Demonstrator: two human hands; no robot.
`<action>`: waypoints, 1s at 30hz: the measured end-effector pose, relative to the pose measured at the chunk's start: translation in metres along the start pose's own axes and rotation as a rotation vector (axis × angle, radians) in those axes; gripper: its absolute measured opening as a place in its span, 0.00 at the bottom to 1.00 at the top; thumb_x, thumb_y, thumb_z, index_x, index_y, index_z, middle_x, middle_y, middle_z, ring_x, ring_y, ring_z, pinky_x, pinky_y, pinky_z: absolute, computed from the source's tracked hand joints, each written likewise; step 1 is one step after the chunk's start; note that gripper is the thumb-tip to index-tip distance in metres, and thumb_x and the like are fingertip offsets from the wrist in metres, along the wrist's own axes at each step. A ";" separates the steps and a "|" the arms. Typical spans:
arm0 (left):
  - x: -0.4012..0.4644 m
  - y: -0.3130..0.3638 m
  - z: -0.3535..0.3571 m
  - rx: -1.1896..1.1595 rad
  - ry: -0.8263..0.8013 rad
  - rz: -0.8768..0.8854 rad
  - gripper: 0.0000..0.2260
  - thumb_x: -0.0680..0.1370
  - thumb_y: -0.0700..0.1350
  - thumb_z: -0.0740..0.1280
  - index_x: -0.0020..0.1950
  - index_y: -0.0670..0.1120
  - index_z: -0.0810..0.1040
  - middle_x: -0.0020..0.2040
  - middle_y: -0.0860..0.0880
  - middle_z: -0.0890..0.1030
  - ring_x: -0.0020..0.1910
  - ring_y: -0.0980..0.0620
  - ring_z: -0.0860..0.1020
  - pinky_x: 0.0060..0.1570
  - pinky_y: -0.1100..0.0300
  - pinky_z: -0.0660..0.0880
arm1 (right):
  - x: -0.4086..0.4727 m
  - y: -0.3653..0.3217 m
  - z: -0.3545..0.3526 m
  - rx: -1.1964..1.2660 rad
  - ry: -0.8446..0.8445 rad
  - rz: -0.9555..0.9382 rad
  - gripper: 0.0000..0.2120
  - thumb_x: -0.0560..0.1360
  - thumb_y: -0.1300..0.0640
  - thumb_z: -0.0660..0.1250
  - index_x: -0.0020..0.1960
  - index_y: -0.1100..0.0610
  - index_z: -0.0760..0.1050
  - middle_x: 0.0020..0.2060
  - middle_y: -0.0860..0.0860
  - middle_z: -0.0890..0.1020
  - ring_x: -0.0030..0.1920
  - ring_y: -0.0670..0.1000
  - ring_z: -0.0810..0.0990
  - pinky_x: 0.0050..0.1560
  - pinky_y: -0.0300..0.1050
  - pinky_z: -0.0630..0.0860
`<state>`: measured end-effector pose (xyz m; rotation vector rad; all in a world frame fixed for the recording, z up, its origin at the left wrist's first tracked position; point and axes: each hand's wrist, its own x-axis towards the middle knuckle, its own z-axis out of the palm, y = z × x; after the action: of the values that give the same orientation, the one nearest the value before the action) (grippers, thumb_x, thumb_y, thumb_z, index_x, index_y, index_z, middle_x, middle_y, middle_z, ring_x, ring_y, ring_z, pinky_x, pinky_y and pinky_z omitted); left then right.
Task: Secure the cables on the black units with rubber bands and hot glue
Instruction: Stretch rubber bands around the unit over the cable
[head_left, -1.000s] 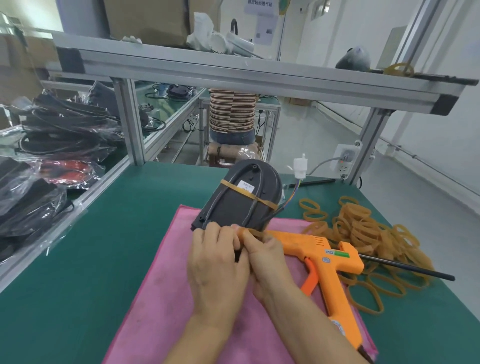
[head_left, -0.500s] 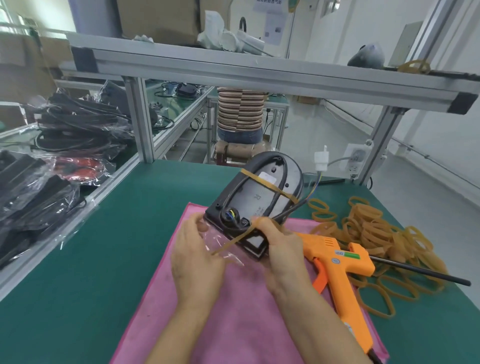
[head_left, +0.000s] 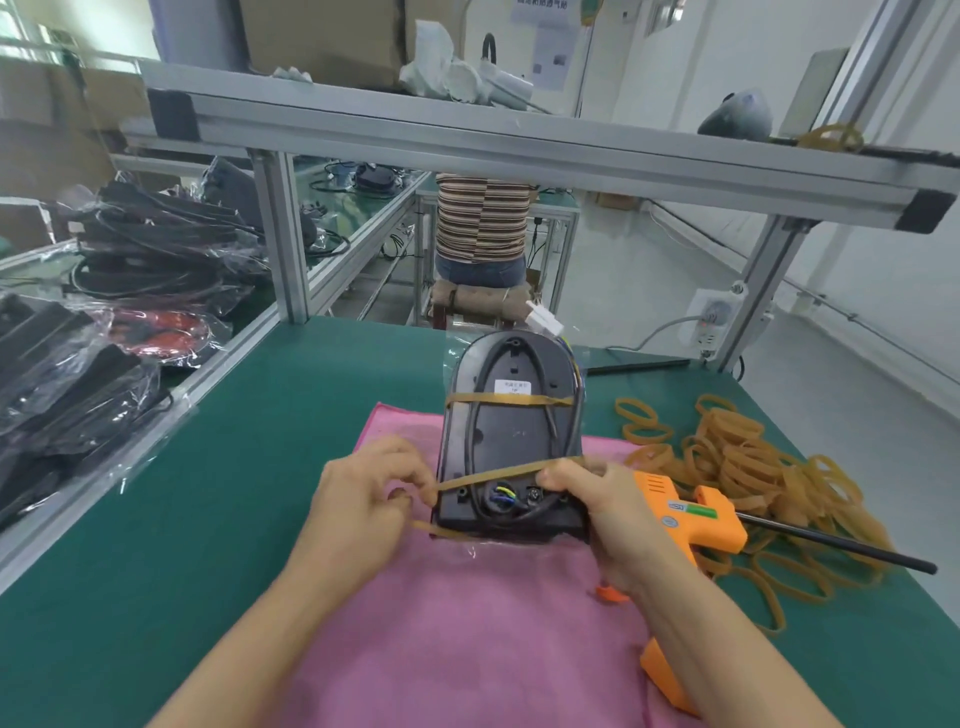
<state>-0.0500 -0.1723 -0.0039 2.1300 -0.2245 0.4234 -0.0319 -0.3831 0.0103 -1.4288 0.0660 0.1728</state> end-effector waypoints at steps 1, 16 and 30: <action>-0.002 0.000 0.003 -0.034 0.017 -0.060 0.21 0.65 0.24 0.60 0.31 0.52 0.76 0.37 0.55 0.79 0.40 0.58 0.75 0.44 0.64 0.70 | -0.001 0.001 0.000 0.042 0.009 0.013 0.02 0.56 0.60 0.69 0.28 0.57 0.81 0.28 0.54 0.81 0.27 0.49 0.79 0.27 0.37 0.75; -0.031 -0.003 0.052 -0.167 0.148 -0.107 0.14 0.74 0.32 0.65 0.47 0.50 0.83 0.44 0.46 0.84 0.42 0.47 0.78 0.44 0.50 0.74 | 0.002 -0.014 0.005 0.257 -0.021 0.043 0.05 0.54 0.62 0.66 0.22 0.53 0.74 0.24 0.49 0.76 0.24 0.48 0.75 0.27 0.38 0.73; -0.023 0.038 -0.001 0.241 0.326 0.307 0.06 0.64 0.35 0.68 0.31 0.44 0.74 0.33 0.55 0.73 0.29 0.48 0.70 0.30 0.49 0.71 | 0.000 -0.005 -0.015 0.218 -0.205 0.114 0.14 0.55 0.59 0.67 0.40 0.58 0.83 0.42 0.59 0.84 0.38 0.57 0.82 0.51 0.53 0.76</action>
<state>-0.0838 -0.1926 0.0169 2.2243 -0.3266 1.0122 -0.0303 -0.3989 0.0128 -1.1841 -0.0023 0.3929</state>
